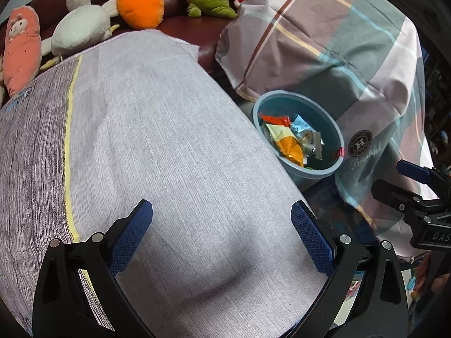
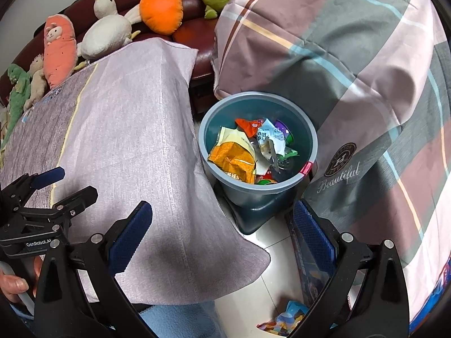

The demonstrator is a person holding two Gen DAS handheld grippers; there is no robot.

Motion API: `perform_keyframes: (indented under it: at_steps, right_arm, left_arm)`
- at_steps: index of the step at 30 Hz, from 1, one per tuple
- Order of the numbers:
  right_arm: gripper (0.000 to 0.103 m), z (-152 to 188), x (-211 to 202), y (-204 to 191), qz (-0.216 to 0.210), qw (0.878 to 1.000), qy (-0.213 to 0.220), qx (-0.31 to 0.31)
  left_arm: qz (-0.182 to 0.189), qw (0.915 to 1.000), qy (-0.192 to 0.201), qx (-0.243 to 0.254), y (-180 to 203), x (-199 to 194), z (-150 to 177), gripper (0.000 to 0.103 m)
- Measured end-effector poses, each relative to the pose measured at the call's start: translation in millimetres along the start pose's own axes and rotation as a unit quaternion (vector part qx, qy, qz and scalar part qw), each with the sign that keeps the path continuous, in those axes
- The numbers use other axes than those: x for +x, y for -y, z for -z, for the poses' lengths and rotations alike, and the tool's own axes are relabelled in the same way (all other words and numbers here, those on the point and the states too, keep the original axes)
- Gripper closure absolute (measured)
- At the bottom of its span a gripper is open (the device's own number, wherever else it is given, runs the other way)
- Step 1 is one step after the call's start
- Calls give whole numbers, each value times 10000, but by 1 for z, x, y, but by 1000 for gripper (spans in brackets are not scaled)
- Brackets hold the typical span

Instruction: Collect trash

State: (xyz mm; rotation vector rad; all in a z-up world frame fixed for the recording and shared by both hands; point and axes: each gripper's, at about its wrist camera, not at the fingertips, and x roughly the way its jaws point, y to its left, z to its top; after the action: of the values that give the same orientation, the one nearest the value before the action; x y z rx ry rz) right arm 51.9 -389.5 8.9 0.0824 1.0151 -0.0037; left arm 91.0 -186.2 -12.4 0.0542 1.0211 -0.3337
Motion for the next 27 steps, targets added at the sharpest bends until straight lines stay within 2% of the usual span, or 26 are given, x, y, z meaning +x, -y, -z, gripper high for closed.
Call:
perform_keyframes:
  at_steps: [27]
  right_arm:
    - [7, -1, 10, 6, 86, 9999, -91, 13]
  left_arm:
    - [-165, 9998, 59, 16, -1, 5, 0, 4]
